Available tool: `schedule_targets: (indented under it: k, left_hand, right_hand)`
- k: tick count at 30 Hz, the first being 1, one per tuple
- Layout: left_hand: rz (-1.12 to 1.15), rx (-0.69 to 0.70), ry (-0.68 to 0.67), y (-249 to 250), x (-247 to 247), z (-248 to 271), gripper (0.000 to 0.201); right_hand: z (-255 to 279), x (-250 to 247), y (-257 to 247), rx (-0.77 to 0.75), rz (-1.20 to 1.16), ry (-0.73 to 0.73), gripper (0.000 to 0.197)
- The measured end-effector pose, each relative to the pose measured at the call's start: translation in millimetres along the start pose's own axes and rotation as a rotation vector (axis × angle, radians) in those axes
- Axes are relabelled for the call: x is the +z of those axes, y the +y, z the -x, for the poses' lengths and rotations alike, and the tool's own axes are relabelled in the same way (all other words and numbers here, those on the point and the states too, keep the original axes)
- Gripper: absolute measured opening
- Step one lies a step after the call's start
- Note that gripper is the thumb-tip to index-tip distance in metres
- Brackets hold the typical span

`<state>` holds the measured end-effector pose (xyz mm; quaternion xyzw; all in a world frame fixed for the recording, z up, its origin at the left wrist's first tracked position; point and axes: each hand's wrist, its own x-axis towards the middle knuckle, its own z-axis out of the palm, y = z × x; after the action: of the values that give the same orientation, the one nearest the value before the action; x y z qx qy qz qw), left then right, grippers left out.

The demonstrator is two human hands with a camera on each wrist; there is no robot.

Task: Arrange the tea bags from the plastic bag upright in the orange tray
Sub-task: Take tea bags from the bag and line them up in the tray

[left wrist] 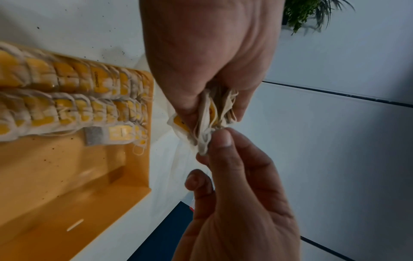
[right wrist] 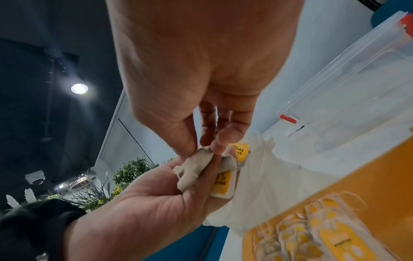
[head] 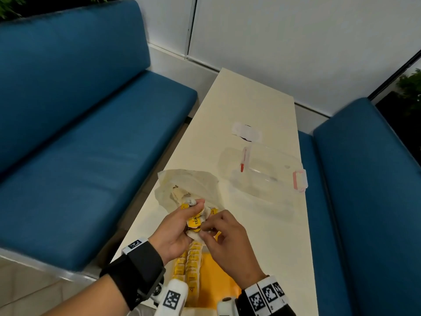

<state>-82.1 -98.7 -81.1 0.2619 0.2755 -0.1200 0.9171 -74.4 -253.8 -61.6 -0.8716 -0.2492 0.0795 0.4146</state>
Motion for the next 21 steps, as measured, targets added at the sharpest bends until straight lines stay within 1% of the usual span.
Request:
schedule_targets:
  k: [3, 6, 8, 10, 13, 14, 16, 18, 21]
  left_hand:
    - [0.046, 0.000, 0.002, 0, 2, 3, 0.036]
    - [0.083, 0.001, 0.009, 0, 3, 4, 0.044]
    - [0.108, 0.006, 0.036, 0, 2, 2, 0.045]
    - [0.118, 0.009, 0.045, 1, 3, 2, 0.044]
    - [0.176, 0.029, 0.035, 1, 3, 2, 0.041]
    - [0.188, 0.033, 0.031, 1, 3, 1, 0.040]
    - [0.189, 0.049, 0.020, -1, 4, 1, 0.038]
    - [0.179, 0.076, 0.012, -3, 4, 1, 0.036]
    - [0.167, 0.095, 0.023, -6, 1, -1, 0.037]
  right_hand:
    - [3, 3, 1, 0.015, -0.002, 0.001, 0.007]
    - [6, 7, 0, 0.028, -0.015, 0.005, 0.002]
    - [8, 10, 0, 0.028, 0.025, 0.009, 0.011]
    - [9, 13, -1, 0.044, 0.050, 0.017, 0.014]
    - [8, 16, -1, 0.084, 0.012, 0.069, 0.003]
    - [8, 18, -1, 0.099, 0.002, 0.087, 0.004]
    - [7, 21, 0, 0.174, -0.061, 0.104, 0.007]
    - [4, 21, -3, 0.278, -0.179, 0.105, 0.008]
    - [1, 19, -3, 0.377, -0.307, 0.084, 0.020]
